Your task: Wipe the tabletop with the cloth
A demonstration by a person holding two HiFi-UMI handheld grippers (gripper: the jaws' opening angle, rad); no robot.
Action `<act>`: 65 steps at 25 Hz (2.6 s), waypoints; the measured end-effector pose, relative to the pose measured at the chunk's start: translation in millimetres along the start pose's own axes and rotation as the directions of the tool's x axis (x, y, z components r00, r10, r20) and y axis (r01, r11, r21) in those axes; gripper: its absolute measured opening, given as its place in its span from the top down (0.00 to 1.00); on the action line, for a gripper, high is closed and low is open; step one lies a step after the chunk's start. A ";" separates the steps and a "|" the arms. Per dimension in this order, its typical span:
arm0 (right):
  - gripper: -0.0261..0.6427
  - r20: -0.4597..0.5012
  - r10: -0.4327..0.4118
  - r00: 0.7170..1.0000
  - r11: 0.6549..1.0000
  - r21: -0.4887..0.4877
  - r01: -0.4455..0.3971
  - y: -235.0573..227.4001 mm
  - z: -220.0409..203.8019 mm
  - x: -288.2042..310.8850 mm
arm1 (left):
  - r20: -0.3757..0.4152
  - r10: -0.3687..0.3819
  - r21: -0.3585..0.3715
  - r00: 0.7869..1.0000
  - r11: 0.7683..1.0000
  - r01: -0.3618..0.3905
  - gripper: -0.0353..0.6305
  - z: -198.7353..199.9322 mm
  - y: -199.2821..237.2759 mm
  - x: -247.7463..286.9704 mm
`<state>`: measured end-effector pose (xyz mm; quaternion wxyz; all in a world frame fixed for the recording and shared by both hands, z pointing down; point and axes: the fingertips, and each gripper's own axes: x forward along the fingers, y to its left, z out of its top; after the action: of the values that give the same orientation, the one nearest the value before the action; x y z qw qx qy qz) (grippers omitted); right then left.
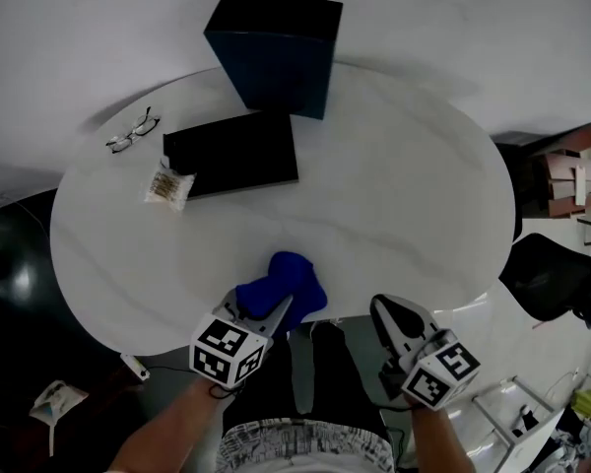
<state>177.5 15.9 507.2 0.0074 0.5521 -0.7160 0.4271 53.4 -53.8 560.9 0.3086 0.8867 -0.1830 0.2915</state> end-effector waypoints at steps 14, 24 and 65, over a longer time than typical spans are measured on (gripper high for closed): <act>0.95 0.059 -0.062 0.996 0.997 0.055 0.059 -51.1 1.0 -54.1 | -0.047 -0.083 0.081 0.995 0.993 0.087 0.76 13.9 -67.9 57.9; 0.95 0.066 -0.061 0.996 0.997 0.044 0.058 -50.6 3.5 -61.1 | -0.035 -0.105 0.069 0.994 0.992 0.107 0.76 17.0 -79.2 60.1; 0.95 0.130 0.135 0.982 0.946 -0.312 -0.089 138.4 102.9 -4.0 | 0.408 0.016 0.081 0.913 0.995 -0.054 0.76 126.9 0.1 -170.9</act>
<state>116.2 -41.2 356.5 0.0145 0.5332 -0.8020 0.2687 -25.8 -112.3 372.2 0.2180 0.9377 -0.2455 0.1140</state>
